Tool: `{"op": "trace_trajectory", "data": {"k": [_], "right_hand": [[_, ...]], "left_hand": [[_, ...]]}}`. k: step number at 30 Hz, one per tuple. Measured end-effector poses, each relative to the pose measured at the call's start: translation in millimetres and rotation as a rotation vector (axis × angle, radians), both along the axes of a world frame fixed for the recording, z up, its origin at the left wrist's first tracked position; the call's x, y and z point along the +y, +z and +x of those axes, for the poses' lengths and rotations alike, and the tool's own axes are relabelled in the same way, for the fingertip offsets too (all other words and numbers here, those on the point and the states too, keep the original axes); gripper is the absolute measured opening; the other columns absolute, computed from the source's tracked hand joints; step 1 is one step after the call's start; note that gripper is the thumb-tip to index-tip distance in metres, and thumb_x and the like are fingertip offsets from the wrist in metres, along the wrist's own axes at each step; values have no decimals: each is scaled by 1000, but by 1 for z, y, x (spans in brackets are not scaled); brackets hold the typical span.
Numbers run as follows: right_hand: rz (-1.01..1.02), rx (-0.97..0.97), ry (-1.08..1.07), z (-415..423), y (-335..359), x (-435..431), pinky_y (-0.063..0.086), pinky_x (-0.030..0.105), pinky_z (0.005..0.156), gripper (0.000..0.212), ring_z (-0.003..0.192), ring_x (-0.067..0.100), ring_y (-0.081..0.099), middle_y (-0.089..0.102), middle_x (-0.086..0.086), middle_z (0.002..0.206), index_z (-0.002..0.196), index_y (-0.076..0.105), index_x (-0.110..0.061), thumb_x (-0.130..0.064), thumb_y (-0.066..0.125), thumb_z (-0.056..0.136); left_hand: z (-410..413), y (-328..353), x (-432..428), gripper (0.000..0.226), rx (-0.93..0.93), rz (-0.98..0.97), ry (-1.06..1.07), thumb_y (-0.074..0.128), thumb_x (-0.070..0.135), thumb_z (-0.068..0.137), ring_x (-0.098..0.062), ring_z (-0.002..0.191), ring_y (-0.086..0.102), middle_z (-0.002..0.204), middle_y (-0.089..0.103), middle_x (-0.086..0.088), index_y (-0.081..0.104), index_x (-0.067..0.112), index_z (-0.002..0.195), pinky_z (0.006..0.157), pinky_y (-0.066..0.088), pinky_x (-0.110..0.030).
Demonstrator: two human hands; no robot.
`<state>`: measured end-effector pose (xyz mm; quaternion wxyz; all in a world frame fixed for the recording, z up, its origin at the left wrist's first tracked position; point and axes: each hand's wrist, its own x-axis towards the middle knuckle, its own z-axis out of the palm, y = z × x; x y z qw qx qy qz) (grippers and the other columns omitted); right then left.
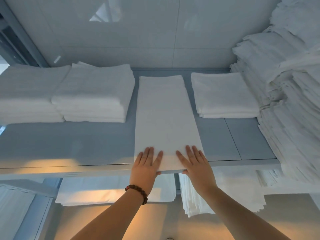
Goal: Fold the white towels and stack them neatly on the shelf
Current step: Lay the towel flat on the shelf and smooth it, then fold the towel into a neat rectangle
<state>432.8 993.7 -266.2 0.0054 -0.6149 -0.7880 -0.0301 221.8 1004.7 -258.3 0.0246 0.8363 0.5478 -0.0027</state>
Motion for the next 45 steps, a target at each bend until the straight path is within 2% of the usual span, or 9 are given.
{"op": "trace_trajectory", "data": {"k": [3,6,11,14,17,20,25,41,45], "right_hand": [[168,39,33,2,-2,-15,44,48,101,70,122,35,54,56,13,133,132,55,-20,13,55,70],[214,8,32,3,1,-32,46,44,99,74,119,30,57,60,10,130,128,59,-16,10,21,70],[246,60,32,4,12,-66,38,37,108,70,113,25,62,64,8,124,121,64,-13,17,41,62],[271,59,5,3,25,-92,14,32,113,68,109,22,65,67,4,119,115,68,-13,6,24,67],[294,86,-15,0,35,-120,12,31,111,68,105,20,67,70,3,113,109,71,-13,1,23,64],[325,131,-35,-1,38,-144,24,32,107,58,98,18,69,72,2,107,102,73,-10,-4,31,63],[295,245,-101,2,42,-181,55,34,83,62,89,19,70,72,1,99,98,71,-10,9,83,40],[465,369,36,40,99,-221,50,37,80,42,81,20,64,68,-2,93,99,65,-14,9,74,65],[529,428,52,43,114,-222,46,33,80,18,84,19,57,66,1,92,98,63,-12,-8,51,85]], "left_hand": [[-5,0,-8,81,14,54,-11,76,4,66,-32,128,48,138,48,-21,45,16,139,106,38,-42],[-14,-1,-17,74,63,-23,-41,38,-5,87,-26,145,13,157,13,-13,7,17,151,117,9,-36],[-20,11,-47,73,39,-48,-80,33,-7,88,-21,146,7,159,9,-8,3,14,151,117,4,-35],[-28,17,-74,77,68,-75,-81,36,-9,86,-19,146,5,159,6,-5,2,15,151,117,-1,-35],[-38,28,-103,74,-6,-1,-78,70,10,79,-16,138,34,149,37,-1,36,16,145,115,24,-36],[-47,42,-127,71,-119,67,-158,95,36,37,-11,97,68,104,72,6,74,21,103,84,55,-36],[-60,58,-152,60,-162,138,-145,93,40,36,-8,90,70,95,73,11,76,25,92,80,57,-38],[-38,111,-213,29,-358,445,28,84,12,65,-22,74,69,87,73,-2,70,15,90,82,54,-42],[-35,128,-216,18,-414,494,49,55,25,86,-24,69,64,83,71,1,68,14,91,76,54,-36]]}}
